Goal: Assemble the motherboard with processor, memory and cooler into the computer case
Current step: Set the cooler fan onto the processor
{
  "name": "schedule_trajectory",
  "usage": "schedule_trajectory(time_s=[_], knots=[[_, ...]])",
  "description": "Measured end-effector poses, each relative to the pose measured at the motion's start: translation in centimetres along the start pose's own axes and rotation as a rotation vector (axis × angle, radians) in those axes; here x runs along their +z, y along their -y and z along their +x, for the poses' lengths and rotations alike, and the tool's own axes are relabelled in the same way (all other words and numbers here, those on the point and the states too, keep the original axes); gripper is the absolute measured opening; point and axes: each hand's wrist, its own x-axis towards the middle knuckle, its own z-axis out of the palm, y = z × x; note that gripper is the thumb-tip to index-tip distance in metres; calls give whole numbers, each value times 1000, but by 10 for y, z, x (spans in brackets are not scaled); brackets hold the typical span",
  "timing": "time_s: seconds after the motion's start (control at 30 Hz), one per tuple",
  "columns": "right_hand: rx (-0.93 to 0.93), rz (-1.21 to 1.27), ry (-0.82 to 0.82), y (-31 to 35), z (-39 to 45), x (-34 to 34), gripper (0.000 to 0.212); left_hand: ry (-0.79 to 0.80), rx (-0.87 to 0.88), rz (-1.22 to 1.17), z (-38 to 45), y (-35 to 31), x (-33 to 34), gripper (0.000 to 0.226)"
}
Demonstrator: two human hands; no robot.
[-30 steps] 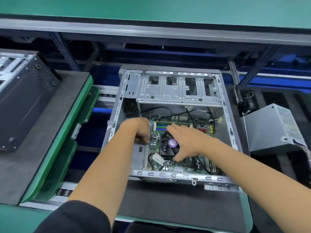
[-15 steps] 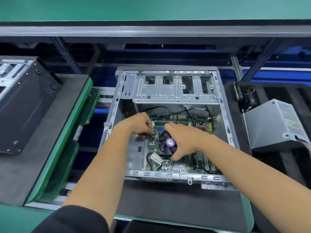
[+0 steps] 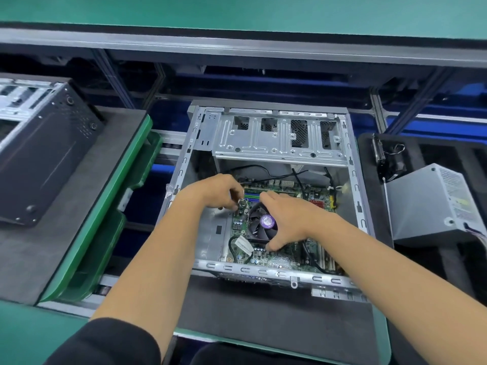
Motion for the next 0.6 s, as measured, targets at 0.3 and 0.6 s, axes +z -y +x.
schedule_trajectory(time_s=[0.3,0.6], knots=[[8,29,8,1,-2,0,84,-91,-54,5,3,3,8,20],[-12,26,-23,0,-2,0,84,-118,-102,57,0,0,15,30]])
